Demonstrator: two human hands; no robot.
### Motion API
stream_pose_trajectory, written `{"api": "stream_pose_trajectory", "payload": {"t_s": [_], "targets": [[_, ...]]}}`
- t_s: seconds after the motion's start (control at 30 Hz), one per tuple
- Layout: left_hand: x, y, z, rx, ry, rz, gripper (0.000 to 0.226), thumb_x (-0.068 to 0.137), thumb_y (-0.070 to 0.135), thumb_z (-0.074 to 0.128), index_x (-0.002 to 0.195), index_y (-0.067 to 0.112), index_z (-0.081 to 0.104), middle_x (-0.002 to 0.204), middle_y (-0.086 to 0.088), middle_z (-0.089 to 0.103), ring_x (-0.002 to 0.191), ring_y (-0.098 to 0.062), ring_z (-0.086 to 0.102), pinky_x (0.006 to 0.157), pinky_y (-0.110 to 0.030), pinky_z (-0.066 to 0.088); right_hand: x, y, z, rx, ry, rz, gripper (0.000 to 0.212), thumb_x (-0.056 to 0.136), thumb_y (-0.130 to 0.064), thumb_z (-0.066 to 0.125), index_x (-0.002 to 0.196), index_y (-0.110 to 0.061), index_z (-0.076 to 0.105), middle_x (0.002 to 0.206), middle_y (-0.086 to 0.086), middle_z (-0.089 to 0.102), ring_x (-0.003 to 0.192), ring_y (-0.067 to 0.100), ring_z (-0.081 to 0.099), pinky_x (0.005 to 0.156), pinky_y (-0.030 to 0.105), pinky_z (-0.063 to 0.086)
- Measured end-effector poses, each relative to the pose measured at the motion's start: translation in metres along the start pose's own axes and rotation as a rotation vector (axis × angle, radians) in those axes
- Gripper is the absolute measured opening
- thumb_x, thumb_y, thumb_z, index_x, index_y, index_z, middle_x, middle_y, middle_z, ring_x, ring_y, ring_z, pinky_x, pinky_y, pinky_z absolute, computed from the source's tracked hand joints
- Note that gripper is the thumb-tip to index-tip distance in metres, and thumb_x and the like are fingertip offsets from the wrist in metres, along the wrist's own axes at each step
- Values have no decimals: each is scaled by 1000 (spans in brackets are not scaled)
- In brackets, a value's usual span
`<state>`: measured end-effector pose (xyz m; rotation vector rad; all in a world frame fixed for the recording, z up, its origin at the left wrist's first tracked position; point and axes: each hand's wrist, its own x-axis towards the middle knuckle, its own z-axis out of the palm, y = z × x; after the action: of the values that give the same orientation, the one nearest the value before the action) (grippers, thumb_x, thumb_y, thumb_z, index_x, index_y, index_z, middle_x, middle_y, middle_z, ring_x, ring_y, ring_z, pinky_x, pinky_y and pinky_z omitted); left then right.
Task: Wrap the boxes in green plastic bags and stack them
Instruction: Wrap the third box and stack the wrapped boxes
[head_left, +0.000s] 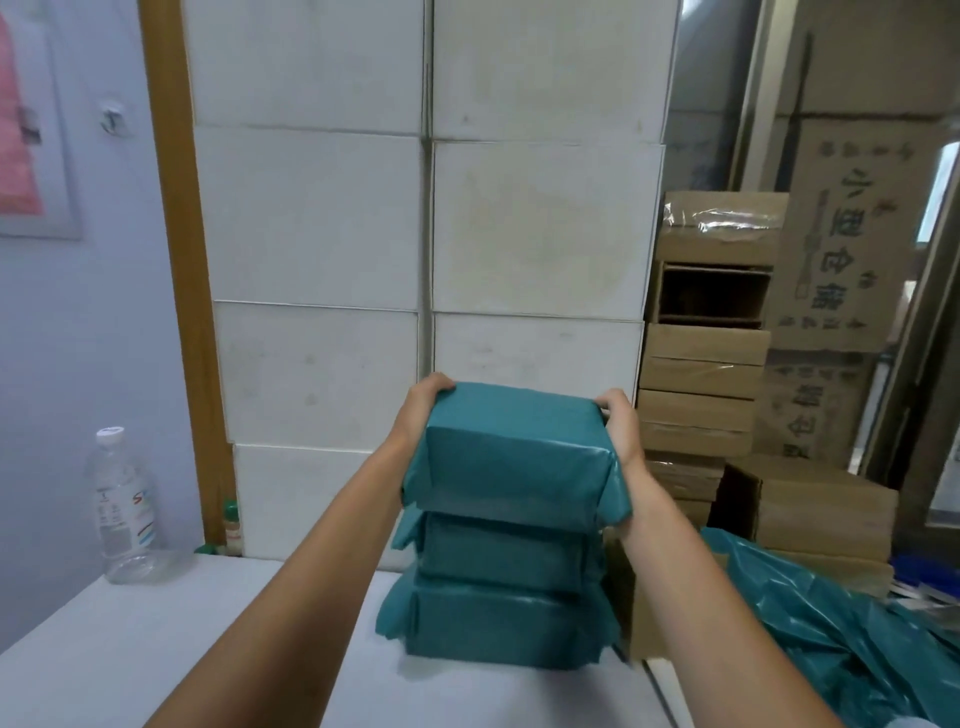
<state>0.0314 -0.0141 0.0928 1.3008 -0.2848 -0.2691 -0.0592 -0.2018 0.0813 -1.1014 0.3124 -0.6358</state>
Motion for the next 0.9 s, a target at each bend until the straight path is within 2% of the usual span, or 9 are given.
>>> {"api": "stream_pose_trajectory", "payload": {"t_s": [0.07, 0.13, 0.2, 0.27, 0.4, 0.5, 0.63, 0.77, 0.9], "targets": [[18, -9, -2, 15, 34, -17, 29, 99, 23, 51, 72, 12, 53, 56, -2, 56, 57, -19, 49, 59, -34, 38, 18, 10, -3, -120, 16, 50, 31, 89, -31, 50, 63, -21, 38, 54, -5, 45, 54, 16, 41, 57, 34, 33], [35, -21, -8, 65, 90, 1, 26, 91, 28, 54, 70, 14, 50, 53, 1, 53, 60, -22, 47, 66, -37, 38, 30, 19, -6, -227, 44, 91, 23, 81, -36, 55, 68, -20, 47, 65, 0, 51, 62, 20, 47, 63, 39, 36], [48, -32, -14, 227, 130, 53, 23, 88, 30, 52, 70, 15, 49, 64, -2, 53, 70, -24, 46, 73, -39, 36, 40, 26, -7, -296, 80, 71, 22, 77, -40, 57, 74, -18, 56, 73, 4, 57, 67, 23, 52, 66, 39, 39], [49, -37, -16, 395, 221, 162, 27, 98, 25, 44, 73, 14, 46, 73, -3, 50, 73, -23, 43, 64, -37, 33, 47, 31, -9, -359, 100, 21, 29, 71, -46, 57, 76, -17, 58, 72, 4, 57, 67, 24, 53, 65, 40, 40], [51, -41, -17, 355, 394, 325, 29, 94, 36, 49, 75, 14, 49, 75, 0, 52, 70, -20, 45, 64, -37, 37, 59, 37, -12, -426, 180, -32, 33, 67, -50, 59, 71, -17, 58, 69, 2, 59, 69, 25, 56, 66, 42, 43], [56, -40, -18, 341, 304, 230, 38, 96, 46, 50, 70, 19, 46, 68, 0, 49, 67, -22, 43, 65, -38, 35, 68, 38, -8, -429, 190, -91, 27, 76, -41, 58, 66, -17, 50, 66, 3, 53, 67, 23, 50, 65, 39, 39], [54, -36, -28, 372, 204, 147, 39, 97, 46, 47, 75, 21, 67, 71, 4, 68, 71, -21, 58, 72, -38, 45, 77, 44, -8, -423, 230, -100, 25, 86, -35, 51, 68, -17, 50, 71, 4, 53, 70, 24, 49, 66, 38, 37], [41, -47, -31, 252, 99, 103, 39, 98, 42, 48, 108, 16, 76, 100, -1, 76, 88, -22, 66, 76, -38, 51, 73, 43, -5, -412, 230, -64, 27, 89, -35, 47, 70, -17, 53, 76, 5, 58, 71, 24, 52, 68, 38, 40], [28, -61, -30, 77, 35, 96, 33, 109, 35, 43, 127, 33, 70, 123, 4, 75, 112, -17, 69, 81, -32, 55, 67, 37, -11, -432, 157, -21, 36, 86, -44, 40, 78, -20, 64, 89, 7, 69, 82, 27, 61, 76, 41, 46]]}}
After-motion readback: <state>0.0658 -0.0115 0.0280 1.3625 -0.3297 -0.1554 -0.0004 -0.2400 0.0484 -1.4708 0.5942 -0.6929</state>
